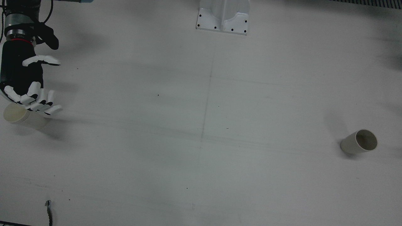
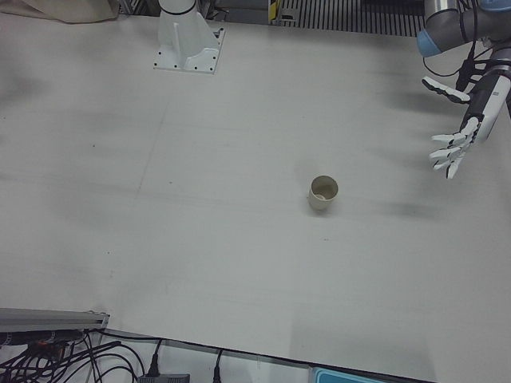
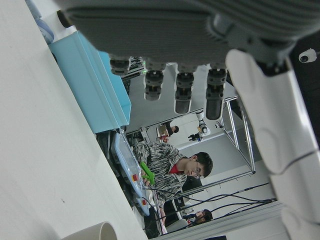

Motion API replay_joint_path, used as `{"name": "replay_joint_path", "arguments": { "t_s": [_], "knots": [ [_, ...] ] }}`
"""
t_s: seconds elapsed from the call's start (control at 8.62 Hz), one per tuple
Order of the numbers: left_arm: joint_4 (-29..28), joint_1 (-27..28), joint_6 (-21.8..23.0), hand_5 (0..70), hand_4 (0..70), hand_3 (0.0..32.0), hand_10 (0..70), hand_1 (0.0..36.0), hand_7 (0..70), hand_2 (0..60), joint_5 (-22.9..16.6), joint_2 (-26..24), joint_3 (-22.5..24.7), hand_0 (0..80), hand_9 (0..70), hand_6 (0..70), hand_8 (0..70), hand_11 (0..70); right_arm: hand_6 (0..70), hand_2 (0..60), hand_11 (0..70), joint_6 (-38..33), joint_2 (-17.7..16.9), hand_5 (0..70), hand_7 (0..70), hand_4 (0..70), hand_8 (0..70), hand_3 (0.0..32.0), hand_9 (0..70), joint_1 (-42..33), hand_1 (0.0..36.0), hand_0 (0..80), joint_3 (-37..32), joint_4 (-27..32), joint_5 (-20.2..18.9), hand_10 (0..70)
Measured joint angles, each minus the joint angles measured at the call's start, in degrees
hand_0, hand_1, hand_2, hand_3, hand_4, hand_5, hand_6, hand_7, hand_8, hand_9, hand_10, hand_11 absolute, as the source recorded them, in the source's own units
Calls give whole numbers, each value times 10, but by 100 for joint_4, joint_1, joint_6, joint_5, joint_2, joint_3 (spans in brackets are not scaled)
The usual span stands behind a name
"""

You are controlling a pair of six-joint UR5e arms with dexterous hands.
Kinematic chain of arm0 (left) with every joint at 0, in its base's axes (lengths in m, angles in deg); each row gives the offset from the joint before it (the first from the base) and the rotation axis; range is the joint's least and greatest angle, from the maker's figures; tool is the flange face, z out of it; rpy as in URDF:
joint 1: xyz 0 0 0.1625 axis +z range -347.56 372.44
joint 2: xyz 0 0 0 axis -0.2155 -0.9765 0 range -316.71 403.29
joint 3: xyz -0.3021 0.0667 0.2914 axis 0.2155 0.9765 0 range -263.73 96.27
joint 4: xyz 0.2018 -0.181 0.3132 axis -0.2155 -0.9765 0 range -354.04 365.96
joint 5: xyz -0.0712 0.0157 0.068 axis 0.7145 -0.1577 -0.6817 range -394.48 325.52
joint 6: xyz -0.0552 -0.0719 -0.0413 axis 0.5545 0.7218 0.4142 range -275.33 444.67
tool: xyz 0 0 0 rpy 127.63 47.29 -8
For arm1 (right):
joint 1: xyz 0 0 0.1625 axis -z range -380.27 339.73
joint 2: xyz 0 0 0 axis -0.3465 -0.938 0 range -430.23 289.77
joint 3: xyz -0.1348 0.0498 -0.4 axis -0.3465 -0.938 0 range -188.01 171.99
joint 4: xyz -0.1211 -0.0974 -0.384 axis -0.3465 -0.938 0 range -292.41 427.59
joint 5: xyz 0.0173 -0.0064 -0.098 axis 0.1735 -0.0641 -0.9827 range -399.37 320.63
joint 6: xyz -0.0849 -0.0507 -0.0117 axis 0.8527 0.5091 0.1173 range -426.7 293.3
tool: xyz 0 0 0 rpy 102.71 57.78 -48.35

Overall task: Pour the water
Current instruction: 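Move the right hand away from the cup, out of view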

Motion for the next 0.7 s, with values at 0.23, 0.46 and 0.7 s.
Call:
{"name": "replay_joint_path", "arguments": {
  "t_s": [0.23,0.46,0.7],
  "knots": [
    [37,-3,284,335,112,132,20,64,212,0,-1,29,-21,526,124,127,153,41,342,222,305,290,-280,700,700,139,360,0,526,-221,206,555,468,-361,156,198],
    [64,4,400,320,92,132,22,58,191,0,29,138,-63,520,118,108,149,43,338,200,334,677,-1015,700,700,131,372,0,538,-815,190,546,1097,-768,148,219],
    [-8,79,230,325,102,100,33,47,199,0,360,-108,-470,509,140,124,170,58,421,182,422,733,-1273,700,700,166,483,0,692,-1081,166,539,1269,-855,-14,284]
  ]
}}
